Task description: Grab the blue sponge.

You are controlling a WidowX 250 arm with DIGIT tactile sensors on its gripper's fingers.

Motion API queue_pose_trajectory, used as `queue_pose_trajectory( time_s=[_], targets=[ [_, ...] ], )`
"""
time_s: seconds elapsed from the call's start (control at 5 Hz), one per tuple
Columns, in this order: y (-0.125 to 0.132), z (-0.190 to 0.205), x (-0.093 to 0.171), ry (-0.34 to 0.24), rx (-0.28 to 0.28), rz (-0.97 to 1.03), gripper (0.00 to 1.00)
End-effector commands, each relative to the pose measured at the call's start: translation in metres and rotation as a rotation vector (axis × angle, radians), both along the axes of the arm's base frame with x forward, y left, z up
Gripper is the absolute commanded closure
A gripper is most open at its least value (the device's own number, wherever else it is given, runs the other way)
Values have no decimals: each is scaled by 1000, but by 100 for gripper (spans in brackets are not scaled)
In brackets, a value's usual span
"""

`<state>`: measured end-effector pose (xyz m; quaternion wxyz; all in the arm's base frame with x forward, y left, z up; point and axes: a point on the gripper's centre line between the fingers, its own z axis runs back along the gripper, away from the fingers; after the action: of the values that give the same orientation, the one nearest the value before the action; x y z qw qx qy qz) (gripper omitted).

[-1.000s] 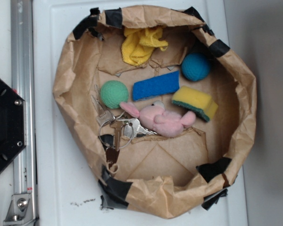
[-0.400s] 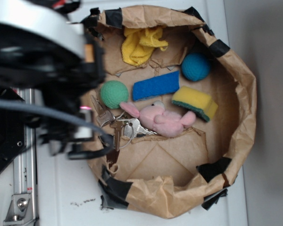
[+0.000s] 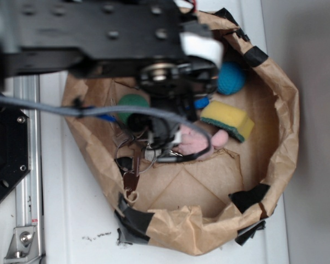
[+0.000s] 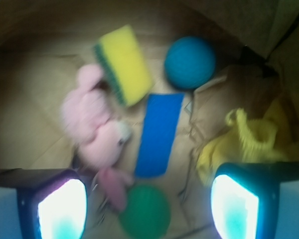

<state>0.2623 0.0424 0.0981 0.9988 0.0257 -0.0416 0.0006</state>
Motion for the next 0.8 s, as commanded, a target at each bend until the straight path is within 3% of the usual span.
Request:
queue_pose_trajectory(
  time_s=[0.0,0.2,0.4,0.6],
  targets=[
    [20,-12,27,7,74,13,0],
    [27,-33,35,33,53,78,0],
    [11,-62,45,76,65,49,0],
    [-16,-79,45,82,39,-80,0]
  ],
)
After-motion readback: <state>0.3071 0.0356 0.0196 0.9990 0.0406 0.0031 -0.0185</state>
